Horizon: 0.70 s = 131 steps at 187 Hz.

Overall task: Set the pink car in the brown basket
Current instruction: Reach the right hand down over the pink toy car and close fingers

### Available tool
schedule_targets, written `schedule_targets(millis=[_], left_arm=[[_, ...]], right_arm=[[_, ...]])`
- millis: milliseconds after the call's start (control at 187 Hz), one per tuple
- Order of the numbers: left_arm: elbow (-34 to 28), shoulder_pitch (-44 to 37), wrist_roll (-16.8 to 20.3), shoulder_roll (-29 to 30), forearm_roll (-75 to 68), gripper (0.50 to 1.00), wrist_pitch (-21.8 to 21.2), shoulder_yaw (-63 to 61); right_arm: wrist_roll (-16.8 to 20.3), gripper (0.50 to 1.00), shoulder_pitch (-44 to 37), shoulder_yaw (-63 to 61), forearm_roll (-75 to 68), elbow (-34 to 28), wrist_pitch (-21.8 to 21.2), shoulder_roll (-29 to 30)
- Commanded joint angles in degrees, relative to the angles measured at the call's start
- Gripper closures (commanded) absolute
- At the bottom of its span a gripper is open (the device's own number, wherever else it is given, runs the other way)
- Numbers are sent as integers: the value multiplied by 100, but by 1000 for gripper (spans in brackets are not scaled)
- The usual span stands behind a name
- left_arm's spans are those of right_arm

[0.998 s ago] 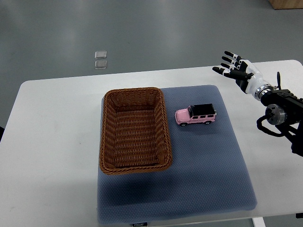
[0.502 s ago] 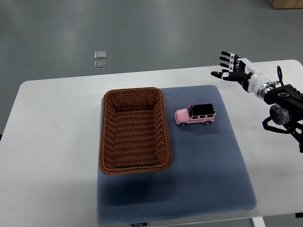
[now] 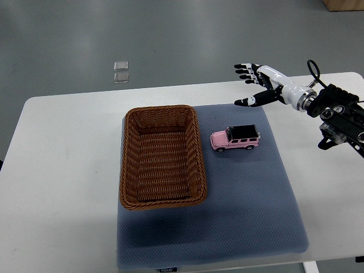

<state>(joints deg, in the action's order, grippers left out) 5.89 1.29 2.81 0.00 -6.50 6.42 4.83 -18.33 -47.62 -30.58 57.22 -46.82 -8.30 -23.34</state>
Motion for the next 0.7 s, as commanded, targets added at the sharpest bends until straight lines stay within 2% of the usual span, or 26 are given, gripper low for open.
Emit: schedule_targets(millis=[0,299,694], left_arm=[[0,3,0,0,0,500,0,1],[0,11,0,0,0,500,0,10],[8,11,0,0,0,500,0,10]], right_arm=[[-48,583,7,17,764,-161,-128,-12],[-206,583,-19,605,1924,-794,-269,-434],[-127,589,-327,1142,2416,-741,-181,-399]])
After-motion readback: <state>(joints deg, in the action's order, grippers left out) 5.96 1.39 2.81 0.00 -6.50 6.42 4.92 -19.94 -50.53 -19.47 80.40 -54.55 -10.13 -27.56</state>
